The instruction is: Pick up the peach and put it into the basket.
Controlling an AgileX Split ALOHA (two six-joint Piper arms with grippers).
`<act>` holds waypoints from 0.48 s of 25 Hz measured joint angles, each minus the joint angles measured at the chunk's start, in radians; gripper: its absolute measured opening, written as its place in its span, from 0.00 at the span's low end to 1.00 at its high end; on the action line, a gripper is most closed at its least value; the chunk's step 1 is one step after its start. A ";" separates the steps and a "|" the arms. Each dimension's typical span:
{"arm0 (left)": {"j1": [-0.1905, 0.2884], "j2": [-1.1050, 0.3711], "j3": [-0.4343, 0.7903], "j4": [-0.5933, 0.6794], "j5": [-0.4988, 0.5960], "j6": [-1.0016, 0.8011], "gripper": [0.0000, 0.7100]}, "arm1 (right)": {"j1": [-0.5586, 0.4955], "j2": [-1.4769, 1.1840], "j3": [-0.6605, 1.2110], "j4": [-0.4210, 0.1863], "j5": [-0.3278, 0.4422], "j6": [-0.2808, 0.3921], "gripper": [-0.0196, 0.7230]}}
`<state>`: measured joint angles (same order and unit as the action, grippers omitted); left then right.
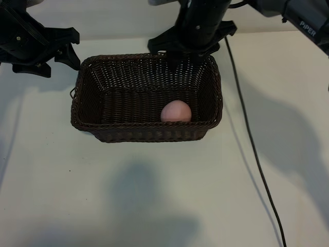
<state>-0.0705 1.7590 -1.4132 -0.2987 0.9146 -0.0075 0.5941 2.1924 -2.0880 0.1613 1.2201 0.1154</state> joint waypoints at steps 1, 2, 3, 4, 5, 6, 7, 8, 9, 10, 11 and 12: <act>0.000 0.000 0.000 0.000 0.000 0.000 0.83 | -0.012 0.000 0.000 0.000 0.001 0.000 0.69; 0.000 0.000 0.000 0.000 0.000 0.001 0.83 | -0.026 0.000 0.000 0.000 0.001 0.000 0.69; 0.000 0.000 0.000 0.000 0.000 0.001 0.83 | -0.040 -0.003 0.000 -0.002 0.001 0.000 0.69; 0.000 0.000 0.000 0.000 0.000 0.001 0.83 | -0.055 -0.010 0.000 -0.003 0.001 0.000 0.69; 0.000 0.000 0.000 0.000 0.000 0.001 0.83 | -0.066 -0.015 0.000 -0.004 0.002 -0.001 0.69; 0.000 0.000 0.000 0.000 0.000 0.001 0.83 | -0.079 -0.023 0.000 -0.007 0.003 -0.003 0.70; 0.000 0.000 0.000 0.000 0.000 0.001 0.83 | -0.091 -0.032 0.000 -0.010 0.003 -0.005 0.70; 0.000 0.000 0.000 0.000 0.000 0.001 0.83 | -0.099 -0.039 0.000 -0.012 0.004 -0.008 0.70; 0.000 0.000 0.000 0.000 0.000 0.001 0.83 | -0.110 -0.044 0.000 -0.020 0.004 -0.011 0.70; 0.000 0.000 0.000 0.000 0.000 0.001 0.83 | -0.119 -0.049 0.000 -0.027 0.005 -0.012 0.70; 0.000 0.000 0.000 0.000 0.000 0.001 0.83 | -0.131 -0.050 0.000 -0.028 0.005 -0.014 0.70; 0.000 0.000 0.000 0.000 0.000 0.001 0.83 | -0.138 -0.051 0.000 -0.030 0.004 -0.017 0.70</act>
<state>-0.0705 1.7590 -1.4132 -0.2987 0.9146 -0.0061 0.4557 2.1419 -2.0880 0.1312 1.2244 0.0985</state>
